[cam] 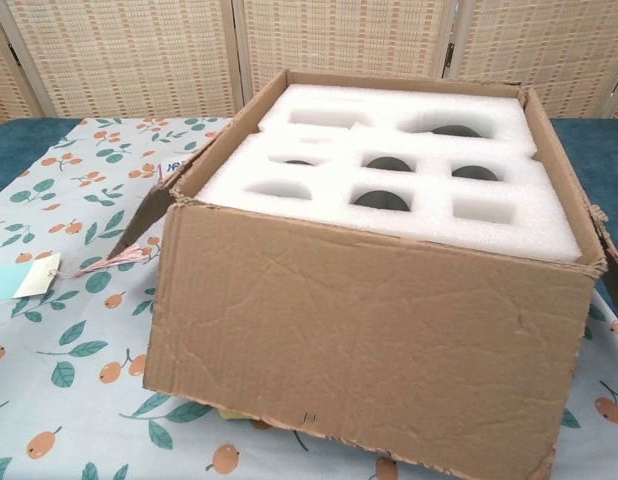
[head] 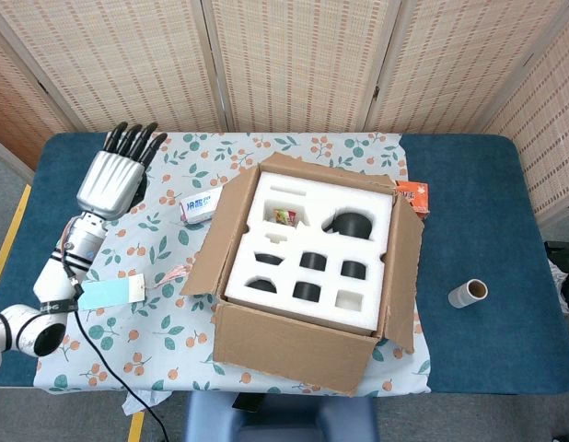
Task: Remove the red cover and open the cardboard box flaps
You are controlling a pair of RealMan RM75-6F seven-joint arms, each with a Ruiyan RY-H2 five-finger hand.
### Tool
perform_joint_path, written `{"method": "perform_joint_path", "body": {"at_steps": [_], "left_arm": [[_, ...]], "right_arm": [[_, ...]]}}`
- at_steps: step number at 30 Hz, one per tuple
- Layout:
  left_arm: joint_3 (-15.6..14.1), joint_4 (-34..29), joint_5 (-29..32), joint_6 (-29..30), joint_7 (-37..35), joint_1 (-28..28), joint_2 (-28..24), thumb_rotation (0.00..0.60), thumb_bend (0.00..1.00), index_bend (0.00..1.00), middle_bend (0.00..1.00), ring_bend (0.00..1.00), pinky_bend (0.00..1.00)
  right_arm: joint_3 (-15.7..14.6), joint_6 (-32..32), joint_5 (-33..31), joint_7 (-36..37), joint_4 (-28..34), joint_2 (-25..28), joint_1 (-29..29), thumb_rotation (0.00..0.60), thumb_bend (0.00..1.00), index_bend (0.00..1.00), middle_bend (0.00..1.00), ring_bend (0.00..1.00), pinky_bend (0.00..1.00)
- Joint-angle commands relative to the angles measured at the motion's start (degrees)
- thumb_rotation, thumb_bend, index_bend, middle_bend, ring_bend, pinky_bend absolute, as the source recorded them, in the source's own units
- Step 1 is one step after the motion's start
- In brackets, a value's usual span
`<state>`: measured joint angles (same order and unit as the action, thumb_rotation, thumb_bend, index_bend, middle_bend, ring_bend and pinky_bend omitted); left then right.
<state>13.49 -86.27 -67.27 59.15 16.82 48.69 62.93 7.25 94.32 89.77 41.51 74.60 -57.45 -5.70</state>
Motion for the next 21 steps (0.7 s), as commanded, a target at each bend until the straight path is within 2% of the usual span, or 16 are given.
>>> {"method": "perform_joint_path", "body": {"at_steps": [1,3,5,6,10,12,14,18,21], "left_arm": [[-4.52,-5.56,-4.20,3.11,-5.51,-7.22,-4.97,0.600,0.56,0.00,0.00,0.00,0.00],[-6.64,-6.86,-5.31,6.50,-5.93,-11.07,-5.69,0.600,0.46,0.00,0.00,0.00,0.00],[-8.26,-7.51,-5.65,8.99,-7.10,-14.32,-5.78,0.600,0.43,0.00,0.00,0.00,0.00],[-9.36,-7.67,-5.69,10.15,-8.13,-16.36,-5.78,0.600,0.41,0.00,0.00,0.00,0.00],[-12.13,-6.17,-5.96,15.18,-9.90,-22.71,-4.35,0.600,0.39,0.00,0.00,0.00,0.00],[-12.53,-3.43,-6.08,21.32,-8.29,-26.72,-1.75,0.600,0.38,0.00,0.00,0.00,0.00],[-12.51,-0.53,-5.92,26.37,-9.78,-30.51,1.42,0.600,0.38,0.00,0.00,0.00,0.00],[-12.69,4.27,-5.11,28.21,-13.91,-34.39,4.56,0.600,0.38,0.00,0.00,0.00,0.00],[-12.05,5.67,-4.24,26.64,-12.81,-34.56,4.49,0.600,0.38,0.00,0.00,0.00,0.00]], "right_arm": [[0.24,-1.81,-1.36,-5.86,1.75,-0.58,-0.52,0.406,0.88,0.34,0.00,0.00,0.00],[0.59,-2.53,-1.99,-9.58,2.33,-1.18,-0.99,0.431,0.78,0.29,0.00,0.00,0.00],[1.02,-3.33,-2.87,-12.81,2.47,-2.01,-1.47,0.460,0.64,0.23,0.00,0.00,0.00],[1.27,-4.13,-3.68,-15.10,2.57,-2.58,-1.79,0.469,0.60,0.21,0.00,0.00,0.00],[2.16,-7.15,-7.07,-22.98,3.47,-4.01,-2.80,0.474,0.59,0.17,0.00,0.00,0.00],[2.81,-7.88,-9.07,-25.24,4.86,-4.22,-2.75,0.474,0.59,0.16,0.00,0.00,0.00],[3.57,-7.98,-10.92,-27.21,5.74,-4.35,-2.52,0.474,0.59,0.16,0.00,0.00,0.00],[4.16,-8.16,-12.91,-30.81,7.55,-4.73,-2.25,0.477,0.59,0.16,0.00,0.00,0.00],[3.73,-8.41,-12.17,-32.45,8.70,-4.66,-2.36,0.475,0.59,0.16,0.00,0.00,0.00]]}}
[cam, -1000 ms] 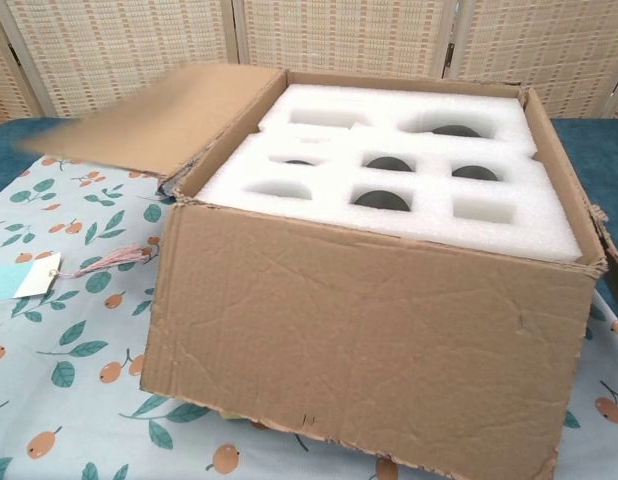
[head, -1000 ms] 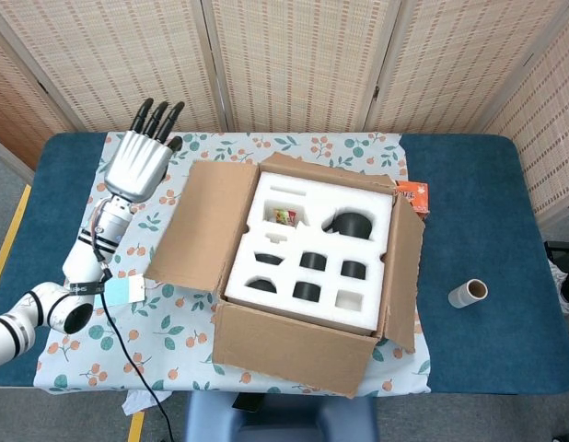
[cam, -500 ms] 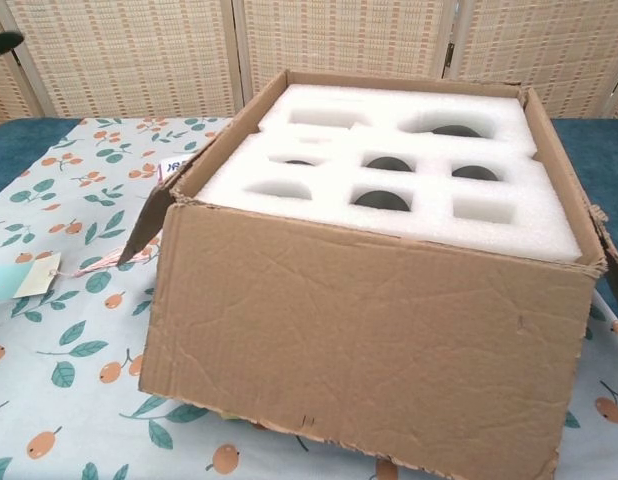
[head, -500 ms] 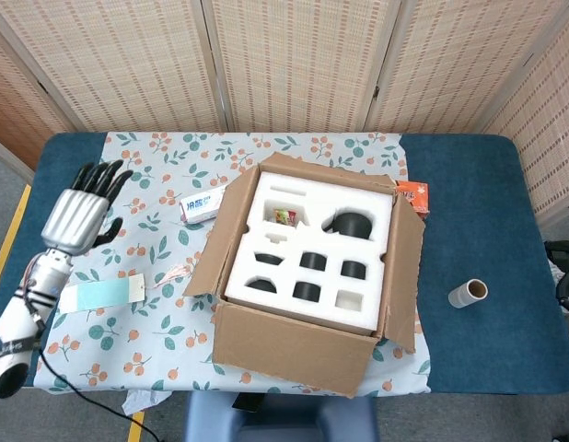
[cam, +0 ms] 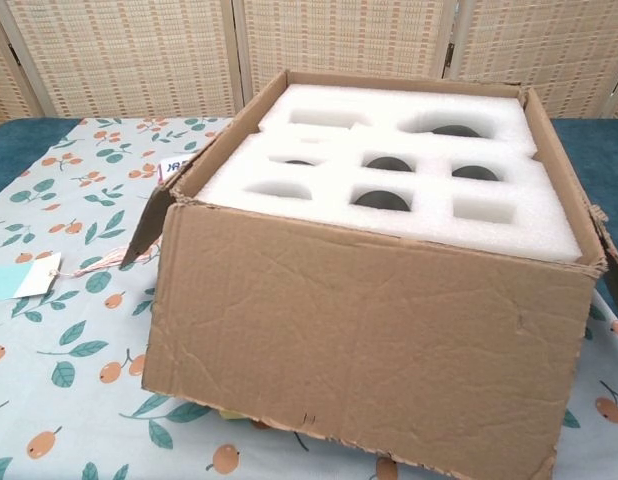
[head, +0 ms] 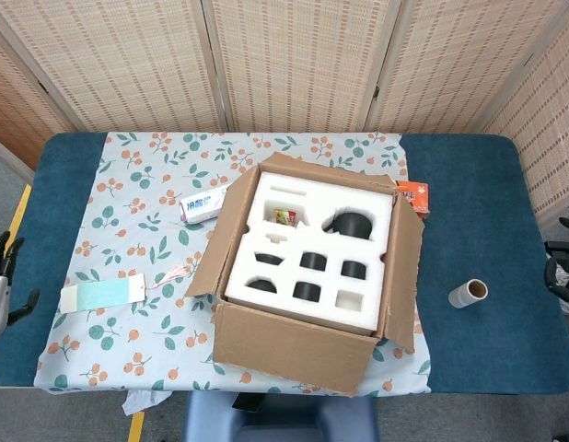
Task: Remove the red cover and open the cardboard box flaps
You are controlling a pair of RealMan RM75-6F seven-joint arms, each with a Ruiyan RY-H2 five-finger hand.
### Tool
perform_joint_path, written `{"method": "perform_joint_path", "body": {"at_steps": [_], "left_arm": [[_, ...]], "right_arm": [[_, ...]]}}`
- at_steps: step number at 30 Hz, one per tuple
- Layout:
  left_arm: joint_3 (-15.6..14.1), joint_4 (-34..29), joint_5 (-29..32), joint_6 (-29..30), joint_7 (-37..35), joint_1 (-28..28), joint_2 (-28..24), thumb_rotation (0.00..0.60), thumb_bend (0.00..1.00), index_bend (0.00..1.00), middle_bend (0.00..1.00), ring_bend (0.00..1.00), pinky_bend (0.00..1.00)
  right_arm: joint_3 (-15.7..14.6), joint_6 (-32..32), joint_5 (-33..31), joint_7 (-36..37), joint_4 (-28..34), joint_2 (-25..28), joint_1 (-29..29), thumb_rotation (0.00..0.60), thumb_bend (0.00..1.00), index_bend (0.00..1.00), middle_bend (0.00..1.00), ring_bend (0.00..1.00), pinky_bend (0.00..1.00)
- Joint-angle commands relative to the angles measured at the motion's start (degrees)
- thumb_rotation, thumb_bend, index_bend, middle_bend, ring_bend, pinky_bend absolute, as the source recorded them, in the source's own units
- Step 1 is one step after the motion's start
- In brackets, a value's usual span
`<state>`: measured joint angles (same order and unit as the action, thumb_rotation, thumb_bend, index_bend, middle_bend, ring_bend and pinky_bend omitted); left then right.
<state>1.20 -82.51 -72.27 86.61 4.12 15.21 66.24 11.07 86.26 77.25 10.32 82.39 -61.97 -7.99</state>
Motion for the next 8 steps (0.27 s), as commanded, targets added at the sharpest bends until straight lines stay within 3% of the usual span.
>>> {"method": "perform_joint_path", "body": {"at_steps": [1,8], "left_arm": [[0.50,2.05,0.56,-0.76,-0.25,-1.16,1.20,0.600,0.38,0.00,0.00,0.00,0.00],[0.56,1.45,-3.55,0.76,-3.19,-2.73,0.50,0.600,0.38,0.00,0.00,0.00,0.00]], "right_arm": [[-0.31,-0.50,0.61,-1.92,1.24,-0.16,-0.13,0.475,0.59,0.16,0.00,0.00,0.00],[-2.65,-3.45,3.04,-4.83,3.90,0.24,-0.89,0.477,0.59,0.16,0.00,0.00,0.00]]}}
